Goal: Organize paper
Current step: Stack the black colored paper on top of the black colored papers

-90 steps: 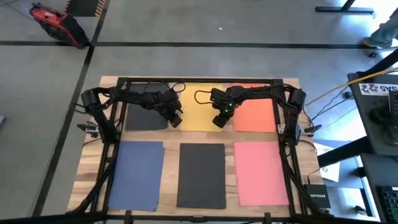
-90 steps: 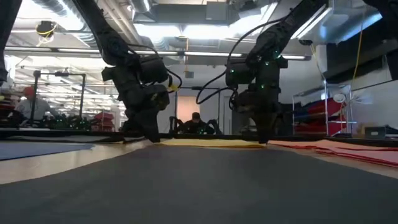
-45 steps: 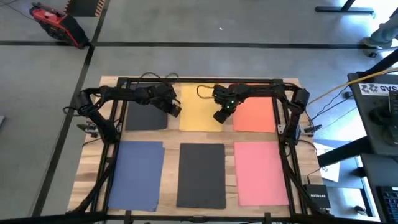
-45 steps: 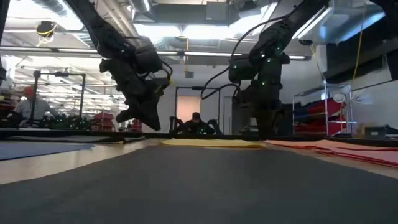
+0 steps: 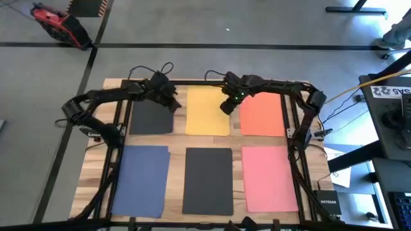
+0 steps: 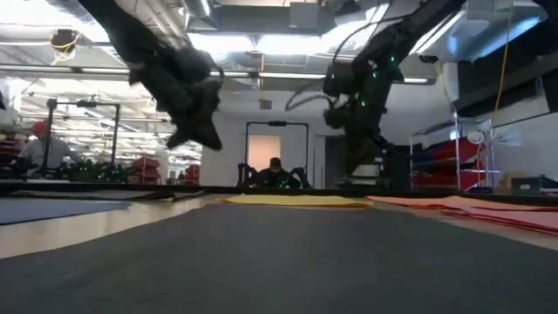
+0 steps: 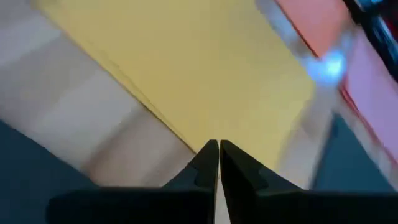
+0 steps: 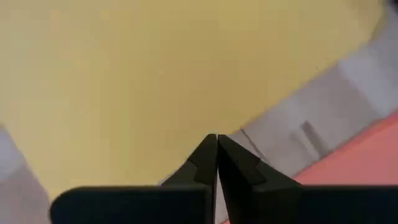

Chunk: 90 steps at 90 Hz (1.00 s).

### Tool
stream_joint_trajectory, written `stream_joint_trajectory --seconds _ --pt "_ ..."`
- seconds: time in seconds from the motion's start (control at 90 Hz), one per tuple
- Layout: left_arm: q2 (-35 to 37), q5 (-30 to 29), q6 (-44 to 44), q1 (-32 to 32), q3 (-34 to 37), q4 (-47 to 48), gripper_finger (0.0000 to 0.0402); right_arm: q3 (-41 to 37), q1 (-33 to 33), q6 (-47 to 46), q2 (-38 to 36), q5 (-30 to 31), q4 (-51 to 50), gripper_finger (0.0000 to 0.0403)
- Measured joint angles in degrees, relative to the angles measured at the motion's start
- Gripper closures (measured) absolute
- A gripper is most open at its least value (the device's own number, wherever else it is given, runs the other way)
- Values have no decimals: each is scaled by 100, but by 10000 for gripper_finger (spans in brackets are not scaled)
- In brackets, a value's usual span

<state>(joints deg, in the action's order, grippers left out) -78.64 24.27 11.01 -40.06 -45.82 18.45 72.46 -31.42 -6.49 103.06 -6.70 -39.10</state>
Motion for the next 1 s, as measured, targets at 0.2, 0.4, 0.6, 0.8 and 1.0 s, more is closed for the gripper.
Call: stream_joint_trajectory --seconds 0.2,0.4,0.6,0.8,1.0 --pt "1499 -315 -611 634 -2 1679 402 327 296 271 -39 -340 25 403" --pt "2083 -1848 -1102 1805 157 2541 402 374 549 355 -39 -85 184 403" --pt "1756 -2403 -865 2634 654 1737 390 374 603 403 -39 216 165 403" --pt "1157 -2412 -273 2910 815 1080 344 374 590 630 -39 391 176 403" --pt "582 -2695 -374 3063 815 872 297 374 590 771 -39 429 188 403"
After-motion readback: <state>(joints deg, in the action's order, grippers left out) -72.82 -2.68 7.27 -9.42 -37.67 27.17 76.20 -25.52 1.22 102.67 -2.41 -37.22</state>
